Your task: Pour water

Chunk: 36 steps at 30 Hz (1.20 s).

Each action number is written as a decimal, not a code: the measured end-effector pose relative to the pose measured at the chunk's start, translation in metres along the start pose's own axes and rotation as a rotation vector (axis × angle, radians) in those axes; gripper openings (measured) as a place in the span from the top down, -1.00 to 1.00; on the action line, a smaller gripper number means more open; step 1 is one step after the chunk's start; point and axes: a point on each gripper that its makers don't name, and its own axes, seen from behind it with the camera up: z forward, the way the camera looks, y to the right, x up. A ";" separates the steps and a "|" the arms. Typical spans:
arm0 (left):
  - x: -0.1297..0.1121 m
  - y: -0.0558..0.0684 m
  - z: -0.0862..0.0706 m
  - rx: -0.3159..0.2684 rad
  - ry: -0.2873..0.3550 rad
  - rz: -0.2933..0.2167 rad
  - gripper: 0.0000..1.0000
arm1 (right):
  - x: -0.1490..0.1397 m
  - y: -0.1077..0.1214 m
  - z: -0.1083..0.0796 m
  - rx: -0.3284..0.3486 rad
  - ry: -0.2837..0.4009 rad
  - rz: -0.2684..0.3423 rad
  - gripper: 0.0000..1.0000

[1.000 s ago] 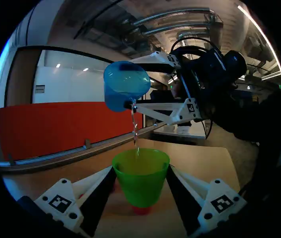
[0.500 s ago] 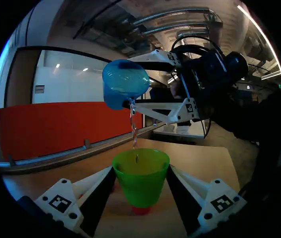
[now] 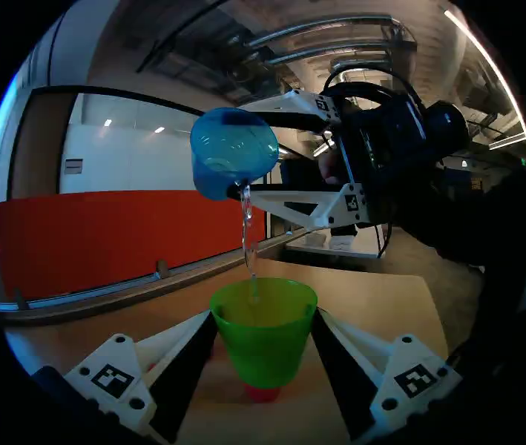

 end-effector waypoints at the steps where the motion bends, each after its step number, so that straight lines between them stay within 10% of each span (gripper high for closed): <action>1: 0.000 0.000 0.000 0.000 0.000 0.000 -0.71 | 0.000 0.000 0.000 -0.001 0.000 -0.002 -0.81; 36: 0.001 0.000 0.002 -0.001 0.002 0.007 -0.71 | 0.007 0.012 0.000 -0.037 0.004 -0.107 -0.81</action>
